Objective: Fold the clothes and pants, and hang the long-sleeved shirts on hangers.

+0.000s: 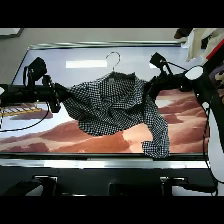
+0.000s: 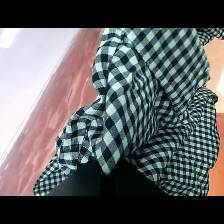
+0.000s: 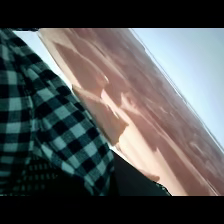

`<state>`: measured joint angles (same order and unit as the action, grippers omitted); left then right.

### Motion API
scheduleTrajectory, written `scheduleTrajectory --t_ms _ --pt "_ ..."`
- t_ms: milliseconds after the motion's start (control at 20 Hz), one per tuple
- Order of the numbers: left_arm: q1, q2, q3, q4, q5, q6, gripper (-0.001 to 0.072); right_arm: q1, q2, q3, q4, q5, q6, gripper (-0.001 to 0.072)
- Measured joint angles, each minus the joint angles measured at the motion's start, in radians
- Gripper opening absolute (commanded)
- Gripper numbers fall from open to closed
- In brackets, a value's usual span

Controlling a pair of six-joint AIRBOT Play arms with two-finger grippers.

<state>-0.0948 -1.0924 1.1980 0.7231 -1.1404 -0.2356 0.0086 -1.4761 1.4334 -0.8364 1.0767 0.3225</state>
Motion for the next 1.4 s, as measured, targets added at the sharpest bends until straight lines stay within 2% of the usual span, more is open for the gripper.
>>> scheduleTrajectory --t_ms 150,200,350,400,550,700,900,1150,1400 --pt "0.000 0.000 0.000 0.001 -0.001 0.001 0.0030 0.000 0.043 0.000 -0.029 0.025 0.006 0.0019" --pt "0.000 0.000 0.000 0.001 0.000 0.002 0.0098 0.000 0.061 0.000 -0.045 0.037 0.016 0.0019" --pt "-0.002 0.000 0.000 -0.010 0.020 -0.004 0.0452 0.003 0.123 0.000 -0.080 0.098 0.070 0.0018" --pt "0.000 0.000 0.000 -0.007 0.048 -0.028 0.0528 0.002 0.144 0.000 -0.114 0.105 0.090 0.0018" --pt "0.000 0.003 0.000 -0.006 0.129 -0.130 0.0559 0.001 0.218 0.000 -0.191 0.130 0.156 0.0017" --pt "0.000 0.011 0.000 -0.003 0.214 -0.233 0.0559 0.000 0.293 0.000 -0.276 0.150 0.240 0.0017" --pt "0.002 0.034 0.000 -0.003 0.307 -0.416 0.0559 0.000 0.410 0.000 -0.378 0.181 0.385 0.0017" --pt "0.002 0.075 0.000 -0.002 0.349 -0.650 0.0558 0.000 0.608 0.000 -0.531 0.224 0.597 0.0017" --pt "0.002 0.111 0.000 -0.001 0.359 -0.773 0.0558 0.000 0.836 0.000 -0.665 0.241 0.818 0.0018"
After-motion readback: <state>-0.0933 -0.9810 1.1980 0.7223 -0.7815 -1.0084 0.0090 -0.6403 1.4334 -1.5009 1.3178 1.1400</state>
